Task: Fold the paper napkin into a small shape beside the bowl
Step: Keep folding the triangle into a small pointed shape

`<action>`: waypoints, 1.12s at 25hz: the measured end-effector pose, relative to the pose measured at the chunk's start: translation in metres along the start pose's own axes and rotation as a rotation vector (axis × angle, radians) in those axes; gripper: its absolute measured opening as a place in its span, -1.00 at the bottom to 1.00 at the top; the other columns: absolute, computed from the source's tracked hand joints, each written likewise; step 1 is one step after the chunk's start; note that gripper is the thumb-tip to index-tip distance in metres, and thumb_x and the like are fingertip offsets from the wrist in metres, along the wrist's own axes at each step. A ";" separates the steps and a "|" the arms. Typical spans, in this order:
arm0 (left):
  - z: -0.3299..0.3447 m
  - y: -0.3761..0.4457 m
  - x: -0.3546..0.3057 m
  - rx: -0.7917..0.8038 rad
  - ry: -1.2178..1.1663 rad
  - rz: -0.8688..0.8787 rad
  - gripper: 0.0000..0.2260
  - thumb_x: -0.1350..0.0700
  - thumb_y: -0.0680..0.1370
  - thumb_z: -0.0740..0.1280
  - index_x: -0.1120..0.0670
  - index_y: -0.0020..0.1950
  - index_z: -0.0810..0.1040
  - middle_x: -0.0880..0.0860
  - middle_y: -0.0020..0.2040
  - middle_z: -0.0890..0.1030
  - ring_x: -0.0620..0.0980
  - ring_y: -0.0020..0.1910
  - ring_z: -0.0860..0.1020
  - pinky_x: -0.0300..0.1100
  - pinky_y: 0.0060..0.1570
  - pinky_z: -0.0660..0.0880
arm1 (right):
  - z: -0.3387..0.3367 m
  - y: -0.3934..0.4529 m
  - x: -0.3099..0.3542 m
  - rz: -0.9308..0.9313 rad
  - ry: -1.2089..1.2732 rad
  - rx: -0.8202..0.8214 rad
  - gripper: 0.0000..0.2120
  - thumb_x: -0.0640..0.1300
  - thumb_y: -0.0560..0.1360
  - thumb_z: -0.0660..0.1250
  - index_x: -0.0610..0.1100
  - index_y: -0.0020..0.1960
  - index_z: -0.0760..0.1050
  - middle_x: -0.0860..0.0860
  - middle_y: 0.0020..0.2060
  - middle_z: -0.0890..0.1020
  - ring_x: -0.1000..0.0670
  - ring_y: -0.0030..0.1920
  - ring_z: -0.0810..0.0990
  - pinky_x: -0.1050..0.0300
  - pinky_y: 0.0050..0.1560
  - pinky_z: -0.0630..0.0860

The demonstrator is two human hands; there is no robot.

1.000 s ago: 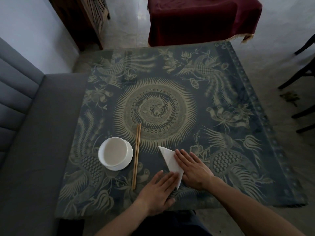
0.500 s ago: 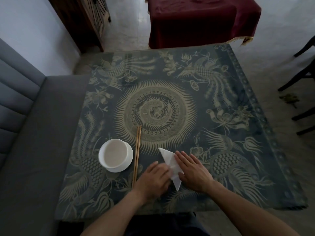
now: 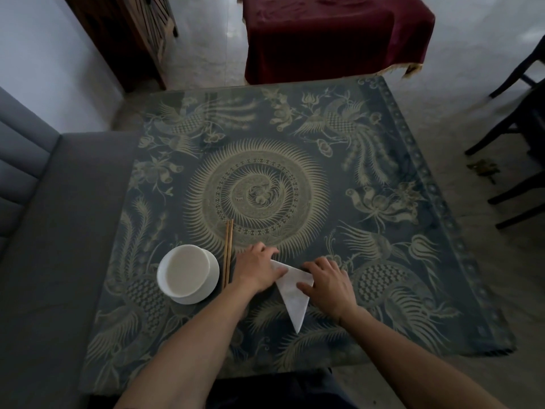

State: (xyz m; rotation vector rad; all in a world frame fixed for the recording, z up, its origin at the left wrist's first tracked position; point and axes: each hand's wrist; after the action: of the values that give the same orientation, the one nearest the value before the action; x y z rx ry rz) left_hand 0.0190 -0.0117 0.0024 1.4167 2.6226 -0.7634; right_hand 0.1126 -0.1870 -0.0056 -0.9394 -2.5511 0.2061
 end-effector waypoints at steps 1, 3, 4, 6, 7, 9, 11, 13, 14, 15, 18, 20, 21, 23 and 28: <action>-0.001 0.000 -0.001 0.020 0.028 0.007 -0.47 -0.27 0.47 0.34 -0.07 0.37 0.40 0.04 0.28 0.43 0.08 0.29 0.37 0.03 0.23 0.35 | 0.001 -0.002 -0.001 -0.011 -0.013 0.011 -0.49 0.20 0.45 0.36 0.09 0.34 0.38 0.05 0.18 0.45 -0.05 0.20 0.40 -0.03 0.13 0.40; 0.001 -0.001 -0.003 0.032 0.078 0.020 -0.49 -0.23 0.43 0.40 -0.07 0.30 0.41 0.04 0.24 0.41 0.08 0.24 0.37 0.02 0.18 0.36 | 0.003 -0.005 -0.001 -0.017 -0.037 0.021 -0.42 0.20 0.40 0.41 0.09 0.36 0.35 0.05 0.19 0.43 -0.05 0.20 0.38 -0.02 0.13 0.40; 0.003 -0.002 -0.004 0.025 0.083 0.020 -0.52 -0.20 0.41 0.42 -0.06 0.24 0.42 0.04 0.22 0.40 0.08 0.21 0.36 0.01 0.15 0.37 | 0.003 -0.005 -0.001 -0.011 -0.038 0.020 -0.41 0.20 0.39 0.42 0.10 0.35 0.34 0.05 0.19 0.43 -0.05 0.19 0.38 -0.02 0.12 0.40; 0.006 -0.002 -0.007 0.014 0.064 0.007 -0.60 -0.12 0.37 0.46 -0.05 0.11 0.43 0.03 0.17 0.38 0.06 0.17 0.34 -0.05 0.10 0.35 | 0.003 -0.002 0.001 0.010 -0.026 0.026 -0.43 0.19 0.36 0.44 0.11 0.30 0.35 0.05 0.15 0.44 -0.05 0.17 0.39 -0.02 0.10 0.40; 0.006 -0.002 -0.008 0.022 0.051 -0.003 -0.63 -0.10 0.36 0.47 -0.05 0.07 0.42 0.02 0.15 0.37 0.06 0.15 0.33 -0.06 0.08 0.35 | 0.002 0.000 0.001 0.020 -0.020 0.034 -0.45 0.18 0.35 0.45 0.10 0.27 0.35 0.05 0.14 0.44 -0.06 0.15 0.40 -0.02 0.09 0.41; 0.004 0.001 -0.010 0.050 0.033 -0.014 -0.66 -0.05 0.36 0.47 -0.05 0.00 0.39 0.01 0.10 0.39 0.05 0.13 0.34 -0.07 0.03 0.35 | 0.002 0.002 0.001 0.035 -0.018 0.050 -0.47 0.19 0.33 0.45 0.09 0.22 0.37 0.04 0.11 0.43 -0.07 0.14 0.39 -0.03 0.07 0.41; 0.004 0.002 -0.013 0.077 -0.018 -0.021 -0.67 0.01 0.36 0.46 -0.05 0.00 0.38 -0.02 0.03 0.43 0.05 0.12 0.37 -0.05 0.01 0.36 | 0.002 0.003 0.001 0.042 -0.025 0.063 -0.48 0.20 0.32 0.45 0.08 0.19 0.37 0.03 0.10 0.41 -0.07 0.13 0.37 -0.02 0.07 0.41; 0.005 0.002 -0.015 0.095 -0.088 -0.043 -0.67 0.06 0.37 0.45 -0.05 0.05 0.40 -0.05 -0.04 0.43 0.03 0.11 0.39 -0.03 0.03 0.37 | 0.002 0.005 0.001 0.051 -0.026 0.073 -0.48 0.19 0.31 0.47 0.06 0.17 0.37 0.03 0.10 0.39 -0.07 0.12 0.36 -0.02 0.07 0.41; 0.006 0.001 -0.015 0.099 -0.104 -0.049 -0.68 0.07 0.38 0.44 -0.06 0.06 0.41 -0.05 -0.05 0.43 0.02 0.11 0.40 -0.03 0.05 0.37 | 0.001 0.006 0.002 0.055 -0.020 0.076 -0.47 0.19 0.31 0.47 0.05 0.16 0.36 0.03 0.09 0.39 -0.07 0.11 0.37 -0.02 0.06 0.41; 0.006 0.001 -0.014 0.100 -0.106 -0.040 -0.72 0.06 0.39 0.43 -0.06 0.04 0.43 -0.05 -0.06 0.44 0.02 0.11 0.40 -0.03 0.05 0.36 | 0.000 0.007 0.002 0.057 -0.013 0.081 -0.47 0.19 0.30 0.48 0.05 0.15 0.35 0.03 0.08 0.40 -0.07 0.11 0.38 -0.03 0.05 0.41; 0.006 -0.001 -0.012 0.063 -0.098 0.032 -0.88 0.02 0.43 0.37 -0.07 -0.10 0.47 -0.07 -0.09 0.48 0.00 0.06 0.44 -0.07 -0.04 0.33 | -0.001 0.005 0.004 0.054 0.011 0.082 -0.46 0.16 0.30 0.47 0.06 0.17 0.33 0.04 0.08 0.42 -0.07 0.11 0.40 -0.03 0.05 0.41; 0.002 -0.001 -0.012 -0.006 -0.125 0.067 -0.92 0.03 0.44 0.39 -0.04 -0.13 0.51 -0.08 -0.12 0.46 -0.02 -0.04 0.47 -0.11 -0.12 0.35 | -0.001 0.001 0.007 0.066 0.032 0.020 -0.45 0.14 0.33 0.46 0.05 0.21 0.33 0.03 0.10 0.43 -0.07 0.11 0.41 -0.02 0.05 0.42; 0.000 -0.001 -0.012 -0.045 -0.136 0.084 -0.92 0.04 0.45 0.39 -0.02 -0.13 0.51 -0.08 -0.14 0.45 -0.04 -0.10 0.47 -0.13 -0.17 0.35 | -0.001 -0.003 0.009 0.058 0.025 -0.040 -0.46 0.12 0.34 0.47 0.02 0.22 0.34 0.01 0.11 0.43 -0.07 0.10 0.42 -0.01 0.04 0.43; -0.004 -0.002 -0.011 -0.112 -0.105 0.126 -0.92 0.07 0.47 0.39 0.00 -0.13 0.51 -0.09 -0.16 0.43 -0.07 -0.18 0.45 -0.17 -0.24 0.33 | 0.001 -0.014 0.010 -0.035 -0.011 -0.179 -0.52 0.07 0.35 0.49 -0.04 0.17 0.41 -0.03 0.08 0.47 -0.09 0.03 0.46 -0.02 -0.04 0.48; -0.001 -0.013 -0.014 -0.200 -0.039 0.209 -0.96 0.13 0.49 0.35 0.00 -0.10 0.53 -0.07 -0.13 0.50 -0.04 -0.15 0.50 -0.17 -0.19 0.34 | 0.020 -0.037 -0.004 -0.395 -0.173 -0.170 -0.60 -0.03 0.36 0.45 -0.07 0.17 0.53 -0.01 0.05 0.57 -0.09 -0.05 0.55 0.00 -0.13 0.49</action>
State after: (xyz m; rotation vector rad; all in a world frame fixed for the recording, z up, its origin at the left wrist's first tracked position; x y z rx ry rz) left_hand 0.0169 -0.0273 0.0125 1.5661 2.3928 -0.4853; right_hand 0.0848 -0.2176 -0.0145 -0.4711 -2.8861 -0.0491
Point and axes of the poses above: each hand's wrist, its own y-axis towards the middle knuckle, its own z-axis out of the palm, x = y × z
